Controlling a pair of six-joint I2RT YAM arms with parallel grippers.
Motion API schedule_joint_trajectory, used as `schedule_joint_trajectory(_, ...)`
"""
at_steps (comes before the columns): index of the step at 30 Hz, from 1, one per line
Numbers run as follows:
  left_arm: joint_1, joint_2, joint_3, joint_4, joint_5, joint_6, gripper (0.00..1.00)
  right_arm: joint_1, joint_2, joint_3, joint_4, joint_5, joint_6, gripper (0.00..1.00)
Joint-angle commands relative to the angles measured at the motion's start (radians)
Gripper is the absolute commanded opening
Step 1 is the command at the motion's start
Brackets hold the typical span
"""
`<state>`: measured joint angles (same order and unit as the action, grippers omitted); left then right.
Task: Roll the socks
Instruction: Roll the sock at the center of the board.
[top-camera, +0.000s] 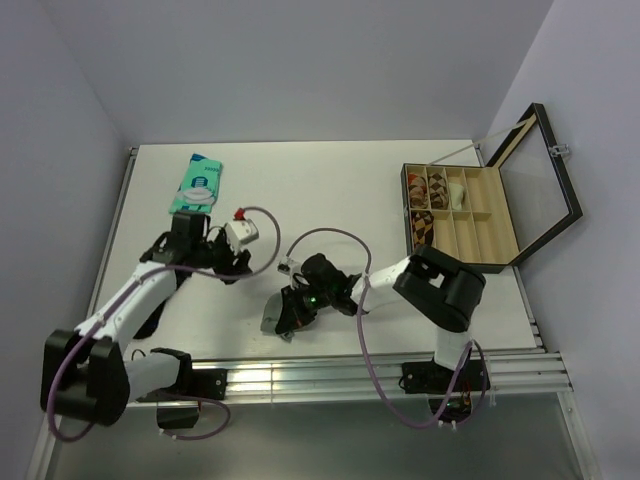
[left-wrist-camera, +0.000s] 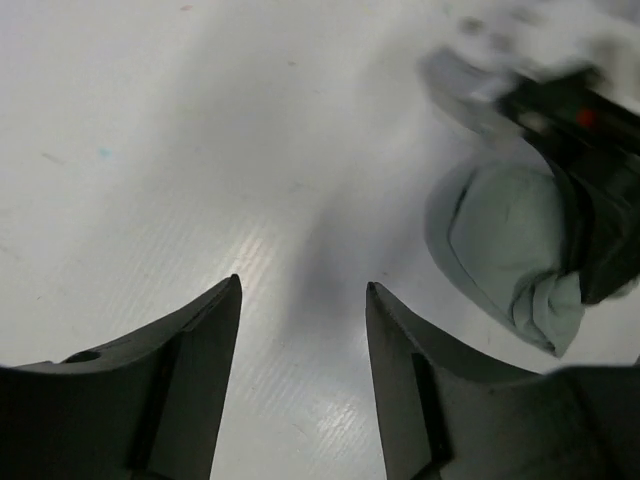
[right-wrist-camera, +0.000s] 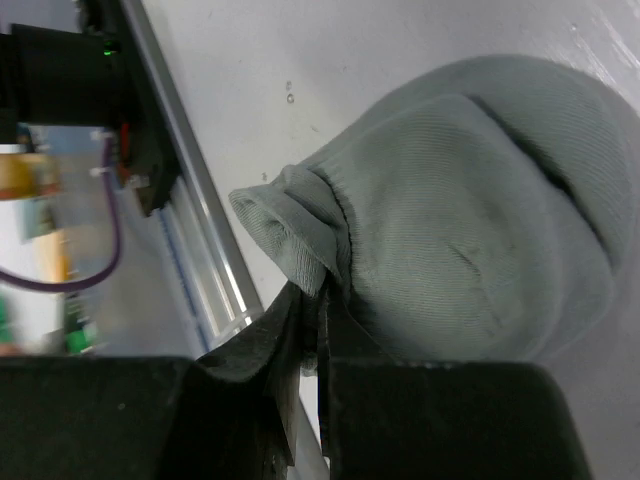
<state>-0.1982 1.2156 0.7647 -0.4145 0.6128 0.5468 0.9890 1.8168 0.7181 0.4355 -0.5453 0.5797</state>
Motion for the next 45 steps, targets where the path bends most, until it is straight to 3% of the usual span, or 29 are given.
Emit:
schedule_joint_trajectory(1,-0.084,-0.149,-0.132,0.121,-0.129,0.137,0.6,-0.059,0.093,0.003,-0.159,-0.158,0.04,0.02)
schedule_joint_trajectory(7,-0.234,-0.358,-0.274,0.146,-0.14,0.225,0.7,-0.121,0.145,0.035,-0.165,-0.266,0.094,0.03)
schedule_joint_trajectory(12,-0.322,-0.352,-0.294,0.088,-0.122,0.277,0.79,-0.144,0.182,0.067,-0.207,-0.3,0.103,0.03)
schedule_joint_trajectory(31,-0.607,-0.277,-0.324,0.039,-0.166,0.263,0.74,-0.2,0.228,0.161,-0.33,-0.3,0.086,0.02)
schedule_joint_trajectory(45,-0.724,-0.228,-0.381,0.241,-0.274,0.156,0.63,-0.213,0.228,0.13,-0.305,-0.298,0.083,0.0)
